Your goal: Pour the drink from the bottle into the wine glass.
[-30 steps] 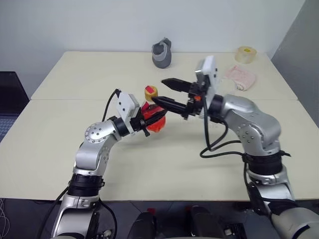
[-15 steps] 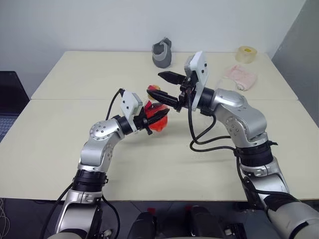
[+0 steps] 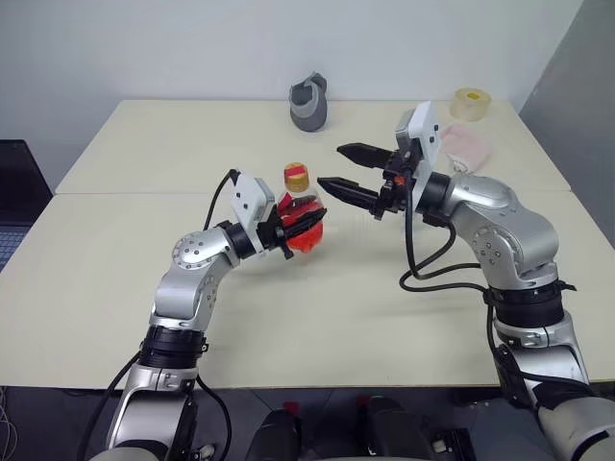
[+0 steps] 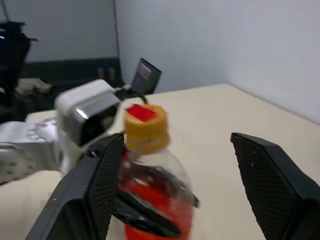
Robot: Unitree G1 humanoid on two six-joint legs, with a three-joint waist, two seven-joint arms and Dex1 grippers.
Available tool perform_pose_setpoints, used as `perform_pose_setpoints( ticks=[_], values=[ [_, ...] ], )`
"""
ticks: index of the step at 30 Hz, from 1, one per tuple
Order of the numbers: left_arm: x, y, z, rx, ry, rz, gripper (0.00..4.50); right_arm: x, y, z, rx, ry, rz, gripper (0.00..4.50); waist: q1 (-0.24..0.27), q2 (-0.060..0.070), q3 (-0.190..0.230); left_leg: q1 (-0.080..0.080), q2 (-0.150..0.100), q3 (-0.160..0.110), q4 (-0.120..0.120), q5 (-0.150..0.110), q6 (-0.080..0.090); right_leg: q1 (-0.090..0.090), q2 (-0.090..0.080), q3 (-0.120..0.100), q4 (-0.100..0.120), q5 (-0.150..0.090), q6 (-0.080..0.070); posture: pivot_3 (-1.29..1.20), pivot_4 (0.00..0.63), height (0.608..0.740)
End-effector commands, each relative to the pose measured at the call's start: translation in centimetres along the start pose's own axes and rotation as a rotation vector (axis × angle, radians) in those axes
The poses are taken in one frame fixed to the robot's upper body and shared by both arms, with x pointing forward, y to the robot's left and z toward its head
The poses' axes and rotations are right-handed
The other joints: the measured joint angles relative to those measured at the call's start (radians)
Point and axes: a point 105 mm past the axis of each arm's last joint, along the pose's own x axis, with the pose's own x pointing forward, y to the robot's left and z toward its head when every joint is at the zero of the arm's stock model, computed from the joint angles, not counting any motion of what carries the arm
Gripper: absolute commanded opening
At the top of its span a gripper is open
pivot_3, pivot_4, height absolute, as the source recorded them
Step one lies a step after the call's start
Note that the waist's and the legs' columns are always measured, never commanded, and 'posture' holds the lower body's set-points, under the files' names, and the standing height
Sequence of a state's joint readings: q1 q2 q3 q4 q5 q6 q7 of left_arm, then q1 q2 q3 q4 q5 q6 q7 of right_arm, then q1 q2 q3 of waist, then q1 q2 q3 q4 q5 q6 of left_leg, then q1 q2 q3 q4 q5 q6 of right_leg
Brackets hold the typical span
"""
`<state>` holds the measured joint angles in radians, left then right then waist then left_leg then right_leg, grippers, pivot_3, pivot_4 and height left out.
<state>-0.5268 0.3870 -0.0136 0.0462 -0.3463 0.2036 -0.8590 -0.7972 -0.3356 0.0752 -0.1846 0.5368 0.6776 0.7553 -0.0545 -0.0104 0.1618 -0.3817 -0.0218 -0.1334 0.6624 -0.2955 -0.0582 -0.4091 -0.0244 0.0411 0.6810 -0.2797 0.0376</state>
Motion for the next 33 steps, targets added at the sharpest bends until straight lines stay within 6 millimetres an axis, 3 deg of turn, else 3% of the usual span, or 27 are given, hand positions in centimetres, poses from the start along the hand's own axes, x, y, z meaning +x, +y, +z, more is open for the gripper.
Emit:
perform_pose_setpoints(
  ticks=[1, 6, 11, 20, 26, 33],
  values=[
    [0.4, 0.1, 1.7, 0.054, -0.057, -0.004, 1.37, 1.2, 1.3, 1.6, -0.016, -0.062, 0.052, 3.64, 0.0, 0.0, 0.0, 0.0, 0.0, 0.0, 0.0, 0.0, 0.0, 0.0, 0.0, 0.0, 0.0, 0.0, 0.0, 0.0, 0.15, 0.74],
    [0.6, 0.0, 1.7, 0.054, -0.062, -0.008, 1.37, 3.0, 0.7, 1.4, -0.066, -0.066, 0.018, 3.64, 0.0, 0.0, 0.0, 0.0, 0.0, 0.0, 0.0, 0.001, -0.001, 0.0, 0.0, 0.0, 0.0, 0.0, 0.0, 0.0, 0.15, 0.74],
    [0.5, -0.4, 1.8, 0.051, -0.066, -0.013, 1.37, 3.6, -0.4, 0.9, -0.102, -0.058, -0.035, 3.64, -0.001, 0.0, 0.0, 0.0, -0.001, 0.0, 0.0, 0.001, -0.002, 0.0, 0.0, 0.0, 0.0, 0.0, 0.0, 0.0, 0.15, 0.74],
    [0.1, -0.4, 1.6, 0.048, -0.061, 0.001, 1.37, 1.4, -1.6, 0.2, -0.102, -0.022, -0.07, 3.64, -0.001, 0.0, 0.0, 0.0, 0.0, 0.0, 0.0, 0.001, -0.002, 0.0, 0.0, 0.0, 0.0, 0.0, 0.0, 0.0, 0.15, 0.74],
    [0.0, -0.4, 1.7, 0.047, -0.063, 0.004, 1.37, -0.4, -0.7, 0.4, -0.06, -0.017, -0.027, 3.64, 0.002, 0.0, 0.0, 0.0, 0.0, 0.0, 0.0, 0.001, -0.001, 0.0, -0.001, 0.0, 0.0, 0.0, 0.0, 0.0, 0.15, 0.74],
    [0.4, -0.3, 1.7, 0.048, -0.066, -0.005, 1.37, 0.9, 2.0, 1.8, 0.008, -0.086, 0.083, 3.64, -0.003, 0.0, 0.0, 0.0, 0.0, 0.0, 0.0, 0.0, 0.0, 0.0, 0.0, 0.0, 0.0, 0.0, 0.0, 0.0, 0.15, 0.74]
  ],
)
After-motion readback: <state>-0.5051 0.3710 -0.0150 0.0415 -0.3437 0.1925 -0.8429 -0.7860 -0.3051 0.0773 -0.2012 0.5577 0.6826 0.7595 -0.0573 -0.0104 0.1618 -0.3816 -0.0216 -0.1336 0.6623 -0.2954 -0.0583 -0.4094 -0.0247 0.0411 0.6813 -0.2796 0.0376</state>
